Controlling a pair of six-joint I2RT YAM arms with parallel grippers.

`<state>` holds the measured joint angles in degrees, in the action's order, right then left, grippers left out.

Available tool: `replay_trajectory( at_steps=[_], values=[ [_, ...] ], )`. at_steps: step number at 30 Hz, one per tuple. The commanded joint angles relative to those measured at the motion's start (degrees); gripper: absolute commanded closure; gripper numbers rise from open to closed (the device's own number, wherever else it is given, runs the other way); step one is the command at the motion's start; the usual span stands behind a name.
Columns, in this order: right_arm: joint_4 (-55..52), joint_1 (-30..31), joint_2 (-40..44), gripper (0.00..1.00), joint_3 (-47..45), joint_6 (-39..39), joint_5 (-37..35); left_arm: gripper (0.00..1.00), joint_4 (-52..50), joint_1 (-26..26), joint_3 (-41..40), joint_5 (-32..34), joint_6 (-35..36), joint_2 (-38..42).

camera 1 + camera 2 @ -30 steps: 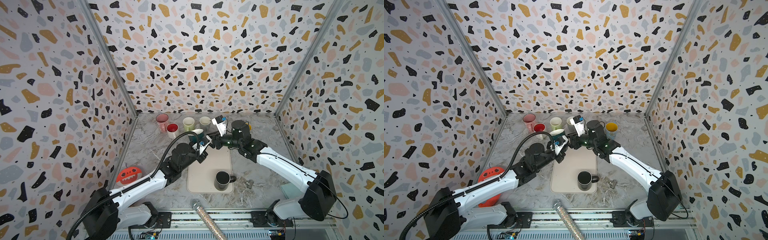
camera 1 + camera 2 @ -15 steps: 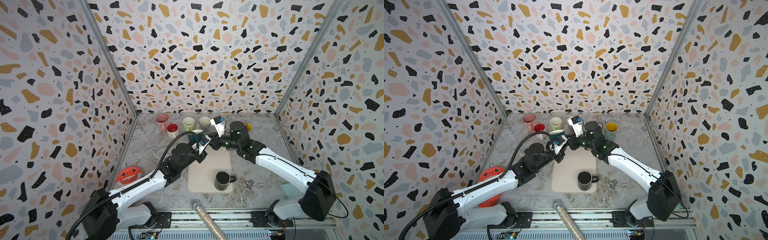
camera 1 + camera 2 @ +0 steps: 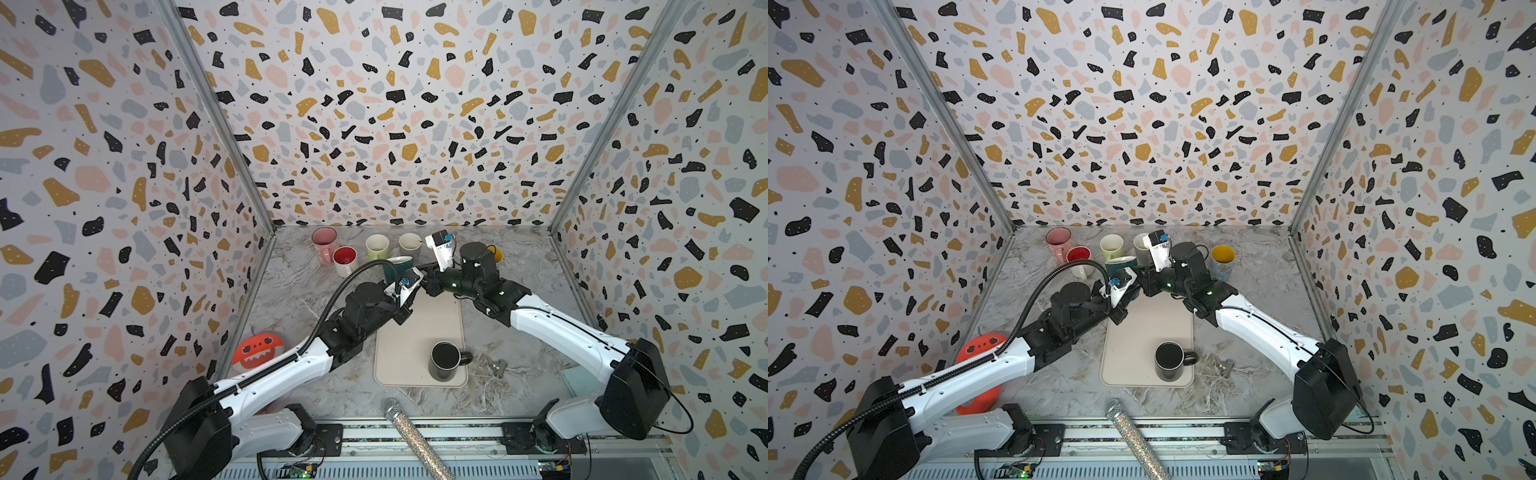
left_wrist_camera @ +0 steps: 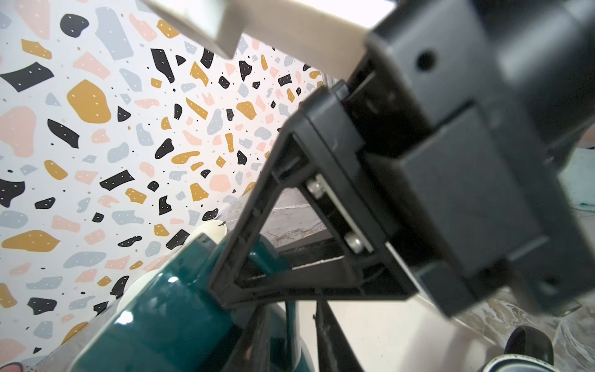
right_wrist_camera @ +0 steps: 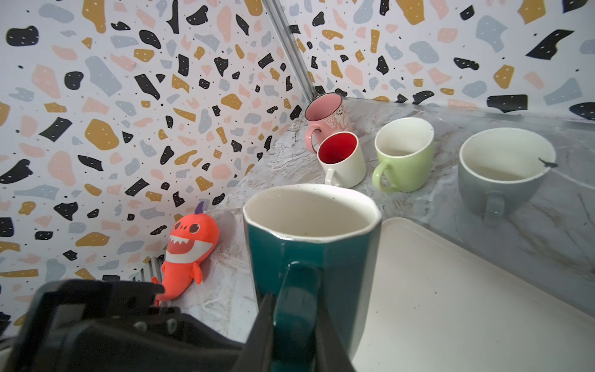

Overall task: Turn the mug right side up
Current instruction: Place the mug at the top-center of the table.

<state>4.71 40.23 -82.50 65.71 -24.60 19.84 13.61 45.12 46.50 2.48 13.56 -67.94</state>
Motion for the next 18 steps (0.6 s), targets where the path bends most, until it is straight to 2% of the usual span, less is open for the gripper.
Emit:
replay_trajectory(
  at_steps=[1,8,16,18],
  values=[
    [3.82,0.95,1.10,1.00,0.18,-0.54,1.78,0.72,1.80,0.23,4.85,0.51,1.02,-0.52],
    [3.52,-2.42,2.08,1.00,0.64,2.35,-3.50,0.65,-1.99,0.14,4.03,3.58,-0.55,0.69],
    [5.96,-8.71,0.48,1.00,0.70,4.92,-5.37,0.62,-4.36,-0.55,4.27,4.28,-2.06,1.37],
    [7.75,-9.62,-0.75,1.00,0.56,6.17,-6.32,0.60,-5.13,-2.65,5.24,1.29,-5.41,0.72]
  ],
)
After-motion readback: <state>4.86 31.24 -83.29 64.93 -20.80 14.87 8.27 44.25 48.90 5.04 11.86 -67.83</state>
